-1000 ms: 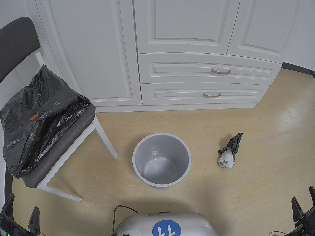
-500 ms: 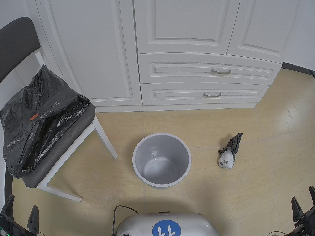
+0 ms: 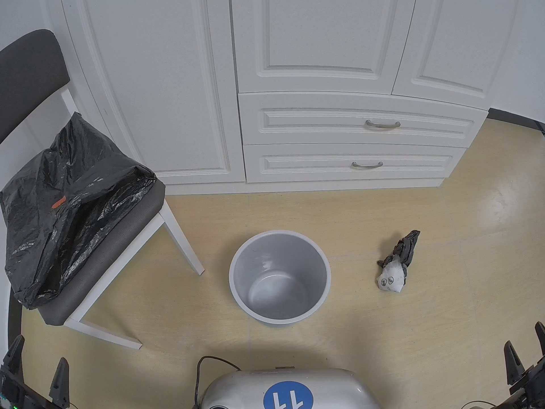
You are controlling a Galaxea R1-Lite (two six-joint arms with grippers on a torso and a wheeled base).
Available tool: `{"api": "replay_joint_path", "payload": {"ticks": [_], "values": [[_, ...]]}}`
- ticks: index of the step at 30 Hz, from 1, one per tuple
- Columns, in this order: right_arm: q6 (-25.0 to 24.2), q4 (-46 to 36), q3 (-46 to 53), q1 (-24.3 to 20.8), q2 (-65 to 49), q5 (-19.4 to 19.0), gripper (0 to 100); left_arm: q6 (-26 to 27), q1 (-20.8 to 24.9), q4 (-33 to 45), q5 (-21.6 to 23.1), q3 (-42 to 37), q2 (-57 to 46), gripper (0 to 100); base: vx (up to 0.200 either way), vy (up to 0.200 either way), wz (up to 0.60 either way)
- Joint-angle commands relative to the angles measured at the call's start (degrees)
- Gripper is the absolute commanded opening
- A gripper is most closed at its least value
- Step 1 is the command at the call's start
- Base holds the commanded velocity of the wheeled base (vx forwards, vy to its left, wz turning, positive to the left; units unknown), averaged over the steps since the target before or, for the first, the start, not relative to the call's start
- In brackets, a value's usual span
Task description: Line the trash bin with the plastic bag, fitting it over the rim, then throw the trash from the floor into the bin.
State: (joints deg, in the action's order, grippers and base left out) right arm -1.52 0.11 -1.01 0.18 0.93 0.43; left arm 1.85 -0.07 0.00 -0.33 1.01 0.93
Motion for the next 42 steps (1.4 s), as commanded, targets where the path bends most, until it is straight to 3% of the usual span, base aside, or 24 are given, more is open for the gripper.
{"api": "replay_joint_path", "payload": {"ticks": [1,13,34,37,40,42], "values": [[4.25,-0.02,1.01,0.08,-0.93,-1.57,100,1.14,-0.1,-0.26,1.47,-1.01,-0.93,100,0.0,0.0,0.0],[0.12,0.24,1.01,-0.09,-0.93,-0.69,100,0.87,-0.1,-0.35,1.47,-1.01,-0.93,100,0.0,0.0,0.0],[0.64,0.51,1.01,0.08,-0.93,0.19,100,0.52,-0.1,-0.62,1.21,-1.01,-0.93,100,0.0,0.0,0.0],[3.63,0.59,1.01,0.08,-0.93,-1.31,100,0.7,-0.19,-0.88,1.3,-1.01,-0.93,100,0.0,0.0,0.0],[3.19,2.18,0.31,-0.01,-0.93,-2.01,100,0.08,-0.19,-1.32,1.03,-1.01,-0.93,100,0.0,0.0,0.0],[-10.69,10.79,-5.4,-0.01,-0.84,-2.01,100,-8.8,-0.01,-10.99,1.03,4.26,-0.93,100,0.0,0.0,0.0]]}}
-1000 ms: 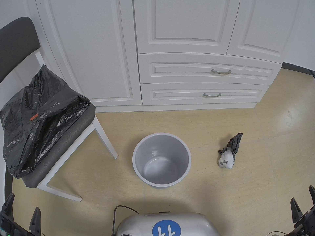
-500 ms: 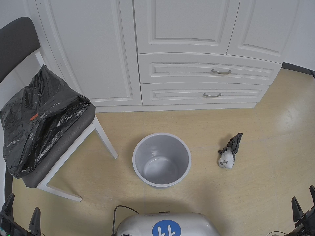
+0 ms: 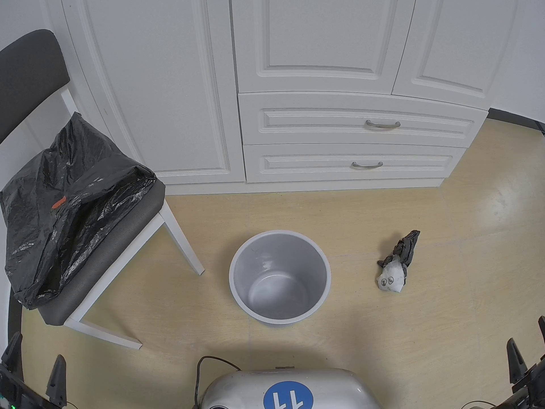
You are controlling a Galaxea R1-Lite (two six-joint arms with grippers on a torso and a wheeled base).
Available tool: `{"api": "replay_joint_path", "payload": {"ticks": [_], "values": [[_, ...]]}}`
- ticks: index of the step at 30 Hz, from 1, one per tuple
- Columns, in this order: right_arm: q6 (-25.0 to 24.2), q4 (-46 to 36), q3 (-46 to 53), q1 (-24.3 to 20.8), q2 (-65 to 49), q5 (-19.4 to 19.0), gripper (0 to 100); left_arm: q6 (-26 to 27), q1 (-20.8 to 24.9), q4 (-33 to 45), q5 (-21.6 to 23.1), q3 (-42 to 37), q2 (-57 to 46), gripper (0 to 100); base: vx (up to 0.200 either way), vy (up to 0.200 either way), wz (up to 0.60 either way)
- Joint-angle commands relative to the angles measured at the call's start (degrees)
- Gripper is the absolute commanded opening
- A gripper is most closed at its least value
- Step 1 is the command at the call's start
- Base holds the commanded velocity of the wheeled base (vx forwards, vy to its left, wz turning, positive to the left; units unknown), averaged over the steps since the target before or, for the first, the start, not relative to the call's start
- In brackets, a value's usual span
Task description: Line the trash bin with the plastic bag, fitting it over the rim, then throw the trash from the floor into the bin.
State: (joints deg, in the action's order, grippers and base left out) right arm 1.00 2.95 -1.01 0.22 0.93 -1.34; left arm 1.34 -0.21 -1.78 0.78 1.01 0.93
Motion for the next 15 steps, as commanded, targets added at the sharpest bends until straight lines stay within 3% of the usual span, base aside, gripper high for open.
{"api": "replay_joint_path", "payload": {"ticks": [1,5,8,12,15], "values": [[-15.24,7.07,-6.72,0.13,-0.84,-0.15,100,-12.5,0.12,-11.93,0.8,6.63,-0.93,100,0.0,0.0,0.0],[-5.22,-0.31,-8.57,-0.13,-0.75,-0.5,100,-8.46,0.73,-6.83,7.22,13.84,1.62,100,0.0,0.0,0.0],[-4.69,-2.77,-10.94,-0.22,1.01,-0.94,100,-6.53,1.44,-3.58,8.36,17.45,5.31,100,0.0,0.0,0.0],[-2.58,-14.11,-23.25,-1.71,10.59,-6.66,100,-5.91,0.82,3.63,8.27,30.1,19.9,100,0.0,0.0,0.0],[-1.35,-21.76,-29.57,-3.82,17.88,-8.24,100,-4.77,-1.02,9.87,8.36,35.99,28.96,100,0.0,0.0,0.0]]}}
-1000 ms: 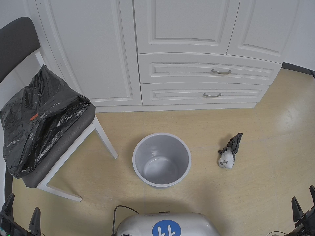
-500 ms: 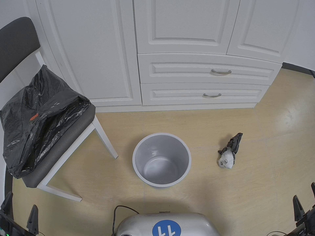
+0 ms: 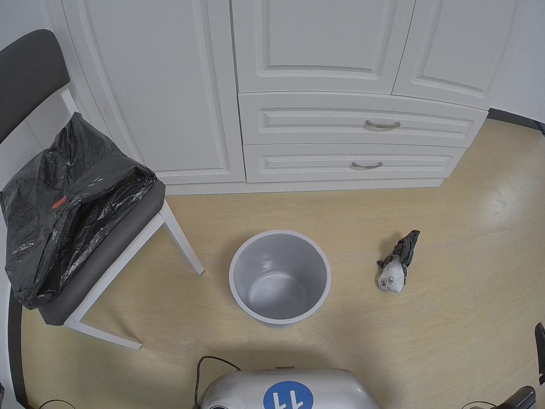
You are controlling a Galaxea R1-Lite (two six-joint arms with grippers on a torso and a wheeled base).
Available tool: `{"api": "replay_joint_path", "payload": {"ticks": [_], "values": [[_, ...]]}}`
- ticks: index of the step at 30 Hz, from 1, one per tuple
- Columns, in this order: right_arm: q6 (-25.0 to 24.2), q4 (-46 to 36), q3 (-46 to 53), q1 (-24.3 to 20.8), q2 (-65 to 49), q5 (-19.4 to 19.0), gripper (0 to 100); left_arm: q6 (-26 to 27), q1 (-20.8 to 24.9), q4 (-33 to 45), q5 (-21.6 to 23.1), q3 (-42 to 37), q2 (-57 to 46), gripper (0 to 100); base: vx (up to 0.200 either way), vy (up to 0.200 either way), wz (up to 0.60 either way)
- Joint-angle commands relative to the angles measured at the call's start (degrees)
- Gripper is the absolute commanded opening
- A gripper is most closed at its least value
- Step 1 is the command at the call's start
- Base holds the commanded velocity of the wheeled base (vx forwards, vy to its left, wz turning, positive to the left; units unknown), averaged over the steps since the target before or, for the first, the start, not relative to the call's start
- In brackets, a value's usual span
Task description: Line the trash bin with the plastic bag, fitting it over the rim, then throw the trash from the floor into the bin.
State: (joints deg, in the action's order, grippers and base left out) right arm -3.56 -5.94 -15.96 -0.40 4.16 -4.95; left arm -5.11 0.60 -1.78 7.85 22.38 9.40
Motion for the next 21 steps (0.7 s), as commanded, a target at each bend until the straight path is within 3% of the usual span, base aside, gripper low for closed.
{"api": "replay_joint_path", "payload": {"ticks": [1,11,14,21], "values": [[3.56,-14.19,-16.21,-2.85,16.85,-4.72,100,1.59,-2.09,10.92,1.2,15.59,23.03,100,0.0,0.0,0.0],[5.05,-12.87,-27.81,-2.32,34.51,-3.75,100,-4.21,-0.25,12.24,-2.49,16.29,37.89,100,0.0,0.0,0.0],[4.79,-7.6,-28.34,-2.15,38.65,-1.47,100,-4.47,-0.16,12.15,-5.83,15.59,39.91,100,0.0,0.0,0.0],[0.57,5.41,-21.57,-2.76,43.57,2.75,100,-6.14,-0.69,6.09,-7.32,10.31,44.92,100,0.0,0.0,0.0]]}}
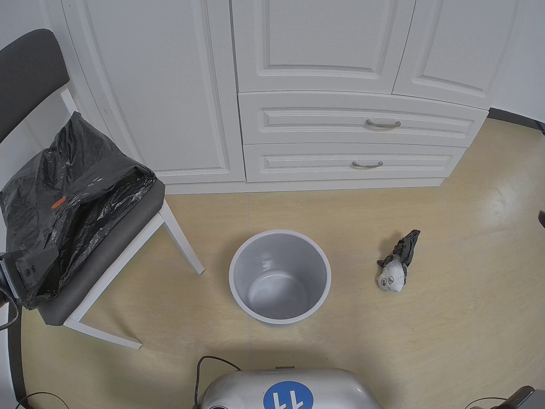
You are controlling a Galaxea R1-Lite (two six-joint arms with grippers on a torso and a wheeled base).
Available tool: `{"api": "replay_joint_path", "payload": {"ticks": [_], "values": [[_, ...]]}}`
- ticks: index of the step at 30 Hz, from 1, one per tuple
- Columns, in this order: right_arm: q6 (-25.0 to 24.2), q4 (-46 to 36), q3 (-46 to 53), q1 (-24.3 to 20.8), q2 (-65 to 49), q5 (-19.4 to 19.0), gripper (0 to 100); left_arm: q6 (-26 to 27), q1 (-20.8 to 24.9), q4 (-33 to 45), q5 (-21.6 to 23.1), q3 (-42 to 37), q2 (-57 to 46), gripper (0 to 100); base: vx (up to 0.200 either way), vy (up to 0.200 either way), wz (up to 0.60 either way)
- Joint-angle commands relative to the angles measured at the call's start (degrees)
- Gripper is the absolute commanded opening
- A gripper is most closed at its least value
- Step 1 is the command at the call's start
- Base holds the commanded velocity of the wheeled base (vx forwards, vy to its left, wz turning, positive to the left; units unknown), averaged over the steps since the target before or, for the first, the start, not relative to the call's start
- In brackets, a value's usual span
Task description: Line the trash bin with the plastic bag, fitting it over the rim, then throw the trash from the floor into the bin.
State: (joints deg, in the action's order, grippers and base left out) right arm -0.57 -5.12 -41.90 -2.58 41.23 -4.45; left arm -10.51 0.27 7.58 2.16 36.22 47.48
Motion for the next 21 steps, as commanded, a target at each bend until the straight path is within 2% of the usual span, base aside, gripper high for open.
{"api": "replay_joint_path", "payload": {"ticks": [1,3,7,9,10,11,13,17,21], "values": [[-2.15,5.65,5.25,-1.02,5.62,1.9,100,-0.21,-0.44,-4.07,-1.89,-4.23,7.01,100,0.0,0.0,0.0],[-2.06,5.56,5.25,-2.86,4.3,2.43,100,1.9,-0.97,-5.21,-2.51,-4.93,7.1,100,0.0,0.0,0.0],[-0.66,4.5,5.6,-7.52,1.31,4.54,100,10.51,-5.98,-4.24,-6.46,-5.81,3.41,100,0.0,0.0,0.0],[0.05,2.83,5.78,-8.31,1.66,7.09,100,16.66,-8.53,-2.48,-7.43,-7.65,0.15,100,0.0,0.0,0.0],[0.05,2.83,5.78,-8.31,1.66,7.09,100,16.66,-8.53,-2.48,-7.43,-7.65,0.15,100,0.0,0.0,0.0],[0.31,1.96,6.48,-8.4,2.63,8.76,100,22.02,-11.87,-0.9,-8.31,-8.71,-2.13,100,0.0,0.0,0.0],[0.49,2.48,7.8,-8.75,4.04,9.46,100,26.68,-16.88,0.59,-8.31,-9.41,-3.54,100,0.0,0.0,0.0],[0.75,2.57,8.76,-10.51,5.35,9.64,100,30.55,-23.38,1.38,-7.61,-9.68,-3.45,100,0.0,0.0,0.0],[0.75,2.57,9.73,-12.09,6.06,9.72,100,30.81,-25.67,1.29,-7.17,-9.59,-2.48,100,0.0,0.0,0.0]]}}
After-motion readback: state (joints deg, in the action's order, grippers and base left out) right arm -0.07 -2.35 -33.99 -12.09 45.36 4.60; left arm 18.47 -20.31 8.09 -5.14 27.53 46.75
